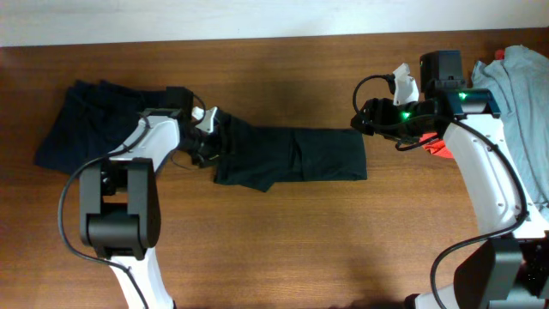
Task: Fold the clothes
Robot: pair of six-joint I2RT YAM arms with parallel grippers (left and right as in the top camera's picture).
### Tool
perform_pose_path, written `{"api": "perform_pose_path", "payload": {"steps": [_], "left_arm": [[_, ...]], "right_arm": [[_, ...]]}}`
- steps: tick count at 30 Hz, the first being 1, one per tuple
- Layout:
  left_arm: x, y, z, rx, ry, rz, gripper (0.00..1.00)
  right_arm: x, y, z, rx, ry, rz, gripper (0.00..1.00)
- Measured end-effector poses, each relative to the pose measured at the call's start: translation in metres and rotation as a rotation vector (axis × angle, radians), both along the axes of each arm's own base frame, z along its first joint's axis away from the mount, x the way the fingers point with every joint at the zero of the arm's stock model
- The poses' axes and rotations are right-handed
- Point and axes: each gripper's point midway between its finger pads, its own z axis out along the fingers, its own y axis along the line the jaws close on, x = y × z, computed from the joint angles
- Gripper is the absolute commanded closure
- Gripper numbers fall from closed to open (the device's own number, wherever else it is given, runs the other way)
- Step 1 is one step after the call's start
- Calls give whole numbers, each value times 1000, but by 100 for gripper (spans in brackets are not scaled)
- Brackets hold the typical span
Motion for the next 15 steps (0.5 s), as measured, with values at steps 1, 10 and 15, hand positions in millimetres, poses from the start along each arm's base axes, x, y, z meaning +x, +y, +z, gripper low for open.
{"api": "perform_pose_path", "payload": {"steps": [1, 10, 15], "left_arm": [[0, -4, -1, -9, 3, -4, 47], [-16, -20, -18, -27, 84, -19, 99], [-26, 6, -17, 30, 168, 33, 99]], "right_arm": [[0, 0, 0, 0, 0, 0, 28], [-2, 0, -1, 0, 11, 0, 29], [-4, 0, -2, 0, 20, 0, 29]]}}
